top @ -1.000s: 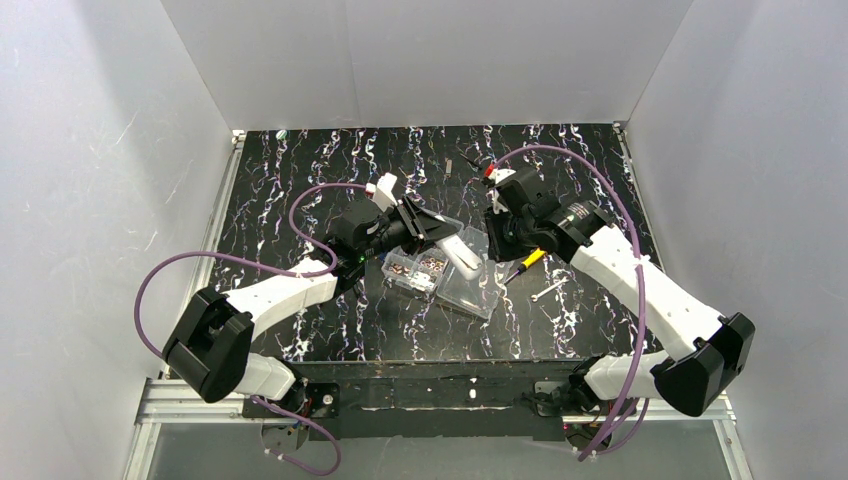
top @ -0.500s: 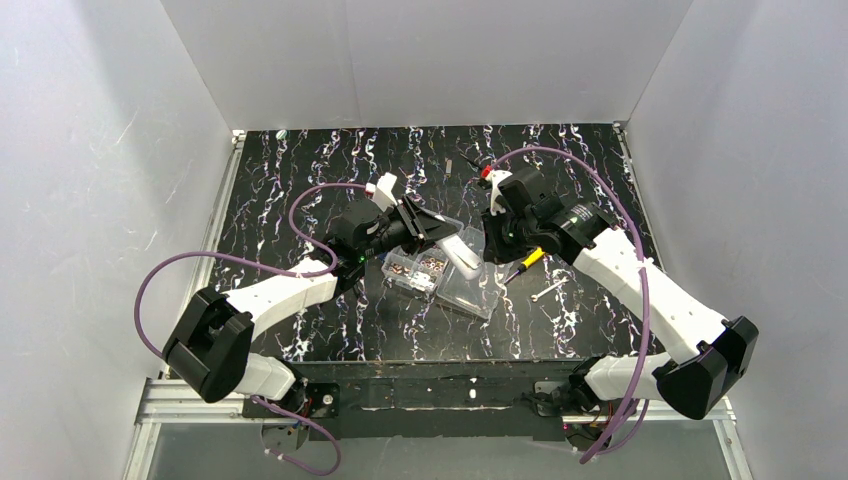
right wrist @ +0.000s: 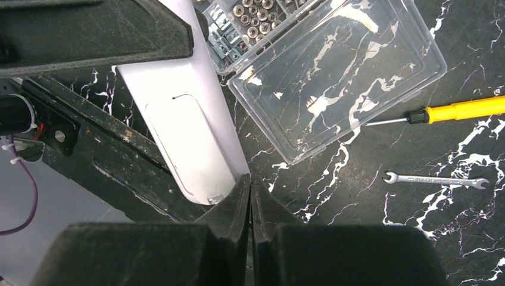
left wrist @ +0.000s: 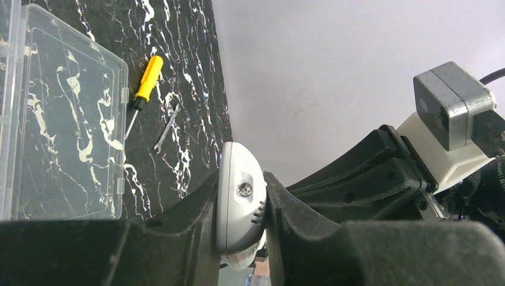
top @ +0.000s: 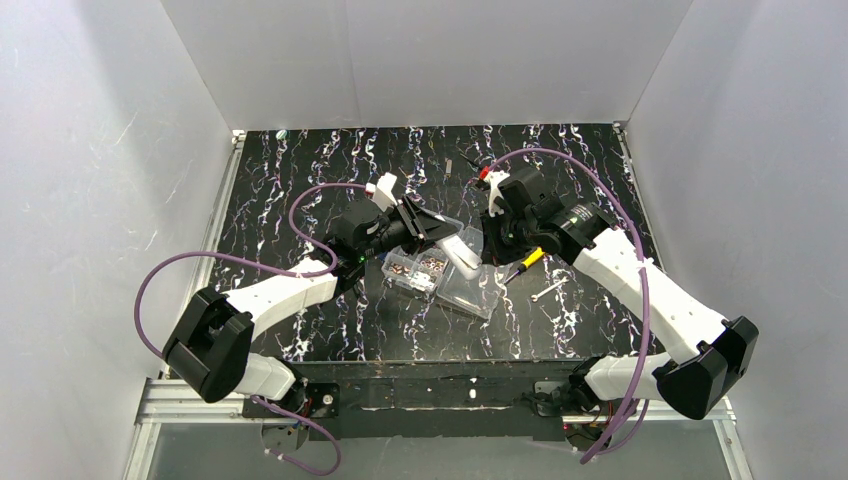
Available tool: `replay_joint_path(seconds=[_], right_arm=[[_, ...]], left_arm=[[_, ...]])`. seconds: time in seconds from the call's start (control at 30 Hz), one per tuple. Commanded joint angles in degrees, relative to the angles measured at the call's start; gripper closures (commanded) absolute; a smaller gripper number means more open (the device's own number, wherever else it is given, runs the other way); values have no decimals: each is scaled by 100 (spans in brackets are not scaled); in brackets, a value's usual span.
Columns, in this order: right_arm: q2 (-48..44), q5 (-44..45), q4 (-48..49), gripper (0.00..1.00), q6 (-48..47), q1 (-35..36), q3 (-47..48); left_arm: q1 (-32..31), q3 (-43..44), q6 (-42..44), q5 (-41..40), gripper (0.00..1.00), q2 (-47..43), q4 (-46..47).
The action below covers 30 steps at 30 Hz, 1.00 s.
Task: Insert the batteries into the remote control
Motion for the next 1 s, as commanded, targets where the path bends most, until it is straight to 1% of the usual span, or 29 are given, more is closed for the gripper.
replay_joint_path(seconds=[0.0,0.97], right_arm=[[-154,-149,170,92,-93,-8,-55],[-91,-300,146,92,-159,-7,-21]], left_arm=[[-18,24,13,97,100,-41,364],[-21,68,-21,131,100,50,369]])
